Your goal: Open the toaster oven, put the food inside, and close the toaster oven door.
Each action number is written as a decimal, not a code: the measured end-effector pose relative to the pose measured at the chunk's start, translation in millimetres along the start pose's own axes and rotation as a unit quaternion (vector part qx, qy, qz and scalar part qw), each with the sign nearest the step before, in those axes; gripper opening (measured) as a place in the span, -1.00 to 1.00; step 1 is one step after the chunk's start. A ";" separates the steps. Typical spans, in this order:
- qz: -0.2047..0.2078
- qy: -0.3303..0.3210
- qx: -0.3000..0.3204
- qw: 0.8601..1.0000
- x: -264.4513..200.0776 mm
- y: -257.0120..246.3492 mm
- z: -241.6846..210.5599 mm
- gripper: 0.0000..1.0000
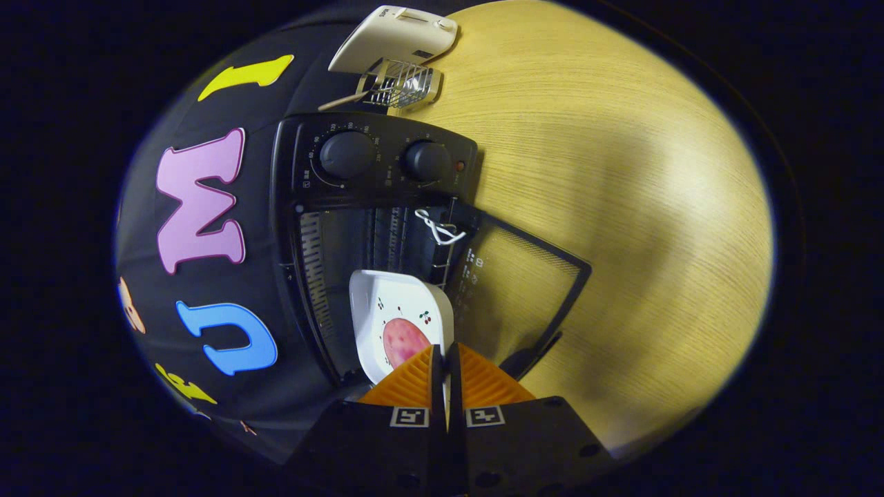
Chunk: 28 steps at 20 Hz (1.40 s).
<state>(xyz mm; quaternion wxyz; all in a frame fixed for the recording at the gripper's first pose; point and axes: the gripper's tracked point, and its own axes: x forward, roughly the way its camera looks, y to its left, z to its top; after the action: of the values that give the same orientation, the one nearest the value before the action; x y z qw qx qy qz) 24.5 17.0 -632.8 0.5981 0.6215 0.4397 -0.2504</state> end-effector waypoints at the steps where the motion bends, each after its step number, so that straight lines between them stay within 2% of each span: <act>1: -0.001 -0.017 0.009 1.000 9.1 7.6 3.6 -0.90; 7: -0.012 -0.097 0.080 0.992 62.5 36.2 10.1 -0.90; 11: -0.024 -0.116 0.085 0.989 89.9 47.4 5.4 -0.90; 13: -0.019 -0.133 0.094 0.987 94.0 51.9 7.8 -0.84; 16: -0.009 -0.125 0.089 0.988 91.6 55.5 6.6 -0.73; 18: -0.011 -0.120 0.084 0.989 79.4 52.8 7.5 -0.27; 19: -0.005 -0.116 0.079 0.990 73.8 54.2 6.6 -0.20; 20: -0.004 -0.109 0.062 0.992 65.6 51.3 3.9 0.20; 21: -0.006 -0.100 0.040 0.994 55.1 46.8 -1.8 0.20; 23: -0.014 -0.080 -0.021 0.996 28.9 33.2 -12.9 0.74; 24: -0.009 -0.071 -0.053 0.996 15.5 29.8 -18.6 0.91; 26: -0.005 -0.054 -0.115 0.992 -11.8 21.7 -28.6 0.92; 28: 0.000 -0.048 -0.192 0.980 -33.8 17.3 -31.9 0.94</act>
<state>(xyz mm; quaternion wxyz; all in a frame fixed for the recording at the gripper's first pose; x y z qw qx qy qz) 15.8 41.1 -590.4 0.7269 0.4822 0.4503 -0.1908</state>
